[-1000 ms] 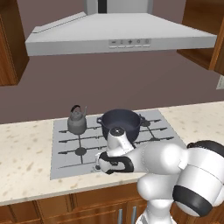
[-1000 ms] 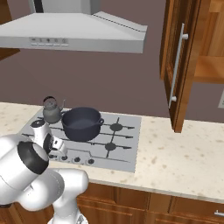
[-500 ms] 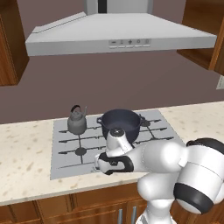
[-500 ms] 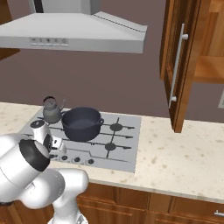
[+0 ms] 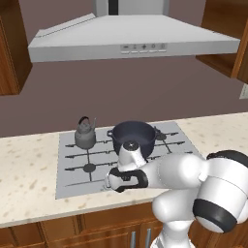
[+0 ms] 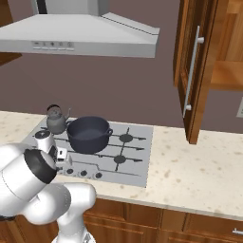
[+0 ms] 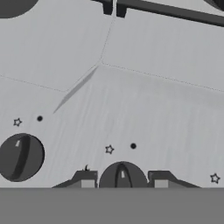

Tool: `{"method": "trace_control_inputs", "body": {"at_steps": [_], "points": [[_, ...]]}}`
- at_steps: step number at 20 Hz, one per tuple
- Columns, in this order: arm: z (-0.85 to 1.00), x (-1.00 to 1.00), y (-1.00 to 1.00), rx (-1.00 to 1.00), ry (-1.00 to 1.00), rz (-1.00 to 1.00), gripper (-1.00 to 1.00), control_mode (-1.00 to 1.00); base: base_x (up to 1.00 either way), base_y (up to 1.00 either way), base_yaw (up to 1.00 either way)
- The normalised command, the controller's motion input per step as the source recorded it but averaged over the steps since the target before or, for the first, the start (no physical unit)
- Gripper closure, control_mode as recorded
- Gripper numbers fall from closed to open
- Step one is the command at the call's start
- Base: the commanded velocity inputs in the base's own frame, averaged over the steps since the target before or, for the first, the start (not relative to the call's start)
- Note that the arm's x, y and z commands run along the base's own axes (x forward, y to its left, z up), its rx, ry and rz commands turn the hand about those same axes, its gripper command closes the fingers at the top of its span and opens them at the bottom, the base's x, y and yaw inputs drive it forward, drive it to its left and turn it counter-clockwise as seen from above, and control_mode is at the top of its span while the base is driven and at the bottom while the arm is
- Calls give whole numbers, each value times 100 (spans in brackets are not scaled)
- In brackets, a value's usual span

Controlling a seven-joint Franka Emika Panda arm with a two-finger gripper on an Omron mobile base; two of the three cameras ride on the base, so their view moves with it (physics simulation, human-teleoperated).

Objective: Pick the kettle from the cabinet and place it on a stove burner. Then pick the pot from the counter and place it on another stove burner. Finally, turn both burners on.

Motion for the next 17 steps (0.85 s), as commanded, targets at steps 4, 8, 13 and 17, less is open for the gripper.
{"method": "trace_control_inputs", "body": {"at_steps": [4,8,13,17], "points": [[-18,0,0,2,-5,21,100,-100,0,0,0],[-19,0,0,0,-7,21,100,-100,0,0,0],[-21,0,0,0,-7,21,100,-100,0,0,0],[-25,0,0,0,-7,20,100,-100,0,0,0]]}}
